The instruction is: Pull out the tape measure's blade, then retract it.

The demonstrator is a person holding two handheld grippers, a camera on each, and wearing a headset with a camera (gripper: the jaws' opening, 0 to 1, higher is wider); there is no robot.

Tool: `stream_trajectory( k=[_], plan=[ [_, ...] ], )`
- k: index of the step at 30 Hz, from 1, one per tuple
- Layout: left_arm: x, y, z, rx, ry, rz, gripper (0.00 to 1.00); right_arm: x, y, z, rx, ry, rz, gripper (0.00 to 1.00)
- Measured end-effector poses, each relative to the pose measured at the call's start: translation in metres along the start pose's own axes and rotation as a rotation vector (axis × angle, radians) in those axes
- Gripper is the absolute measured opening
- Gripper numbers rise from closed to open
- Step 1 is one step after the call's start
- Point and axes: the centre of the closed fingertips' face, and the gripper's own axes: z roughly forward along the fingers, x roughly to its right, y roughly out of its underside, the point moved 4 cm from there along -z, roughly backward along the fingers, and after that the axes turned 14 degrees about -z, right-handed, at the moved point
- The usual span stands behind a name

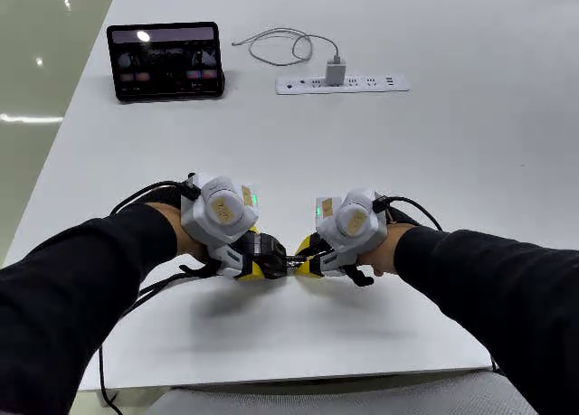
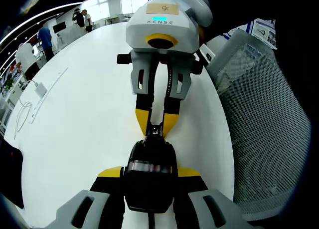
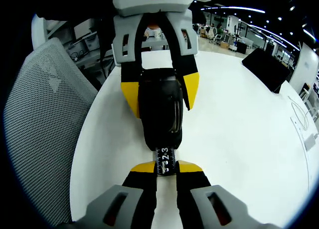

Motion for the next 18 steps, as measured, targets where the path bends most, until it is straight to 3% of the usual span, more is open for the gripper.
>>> stream_trajectory(
  k=[18],
  plan=[
    [0.001,0.0,0.0,0.005,-0.006,0.007,0.33,-0.005,0.016,-0.013,0.001,0.019,0.025,0.09]
  ],
)
